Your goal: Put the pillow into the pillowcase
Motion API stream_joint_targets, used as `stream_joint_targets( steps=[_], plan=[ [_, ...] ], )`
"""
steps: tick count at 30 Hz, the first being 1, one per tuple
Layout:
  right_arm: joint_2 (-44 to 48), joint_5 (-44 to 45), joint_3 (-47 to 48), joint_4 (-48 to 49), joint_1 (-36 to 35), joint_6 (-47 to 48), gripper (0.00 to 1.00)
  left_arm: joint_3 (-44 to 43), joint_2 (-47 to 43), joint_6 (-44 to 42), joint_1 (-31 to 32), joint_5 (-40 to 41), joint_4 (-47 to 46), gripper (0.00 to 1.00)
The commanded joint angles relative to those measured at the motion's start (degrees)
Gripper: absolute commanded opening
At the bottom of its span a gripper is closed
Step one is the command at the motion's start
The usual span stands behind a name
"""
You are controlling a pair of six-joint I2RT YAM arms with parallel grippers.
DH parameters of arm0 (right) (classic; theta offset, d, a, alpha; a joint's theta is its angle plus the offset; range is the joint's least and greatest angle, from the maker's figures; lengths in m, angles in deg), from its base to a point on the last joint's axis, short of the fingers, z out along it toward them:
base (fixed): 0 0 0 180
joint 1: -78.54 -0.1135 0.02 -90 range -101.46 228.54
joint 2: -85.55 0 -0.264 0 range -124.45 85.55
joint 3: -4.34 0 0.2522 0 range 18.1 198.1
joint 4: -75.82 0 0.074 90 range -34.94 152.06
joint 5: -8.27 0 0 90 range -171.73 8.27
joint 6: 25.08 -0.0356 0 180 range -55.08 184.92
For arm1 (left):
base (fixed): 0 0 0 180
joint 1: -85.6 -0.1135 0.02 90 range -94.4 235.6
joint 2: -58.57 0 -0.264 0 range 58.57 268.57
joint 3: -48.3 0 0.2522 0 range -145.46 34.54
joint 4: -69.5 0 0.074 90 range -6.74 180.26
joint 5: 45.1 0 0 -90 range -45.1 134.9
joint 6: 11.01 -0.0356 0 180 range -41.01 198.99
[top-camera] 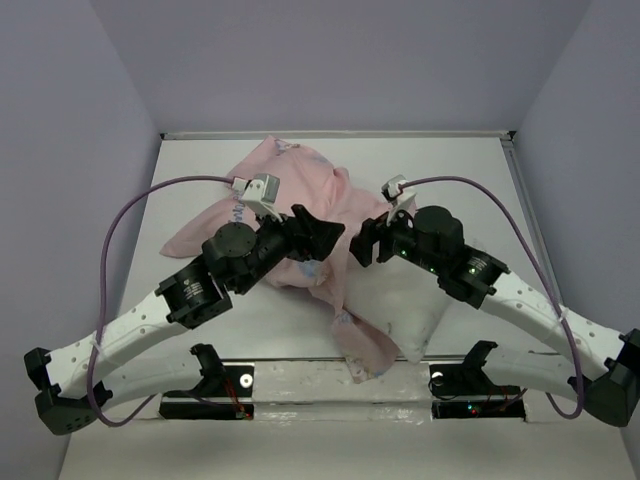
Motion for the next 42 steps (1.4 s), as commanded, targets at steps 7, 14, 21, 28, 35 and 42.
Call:
stream_joint_targets(
  steps=[7, 14, 21, 28, 35, 42],
  plan=[
    [9.14, 15.00, 0.67, -11.68, 1.65, -0.64, 0.60, -19.77, 19.19, -14.91, -0.71, 9.28, 8.29, 0.88],
    [17.93, 25.93, -3.90, -13.62, 2.18, -4.17, 0.43, -33.23, 36.69, -25.01, -1.24, 2.85, 16.21, 0.87],
    [22.15, 25.49, -5.75, -14.58, 2.18, -6.28, 0.45, -42.88, 49.63, -32.76, -2.38, 3.81, 21.74, 0.88],
    [25.06, 24.09, -6.54, -14.93, 2.18, -6.98, 0.45, -43.17, 54.47, -36.44, -2.29, 5.56, 22.81, 0.69],
    [22.25, 24.18, -7.59, -10.13, 2.18, -6.72, 0.60, -42.73, 52.46, -35.23, -2.91, 13.66, 16.06, 0.00],
    [10.22, 10.49, -4.10, -1.75, 9.35, 3.47, 0.87, -38.87, 44.20, -26.18, -6.68, -0.74, 5.86, 0.00]
  ],
)
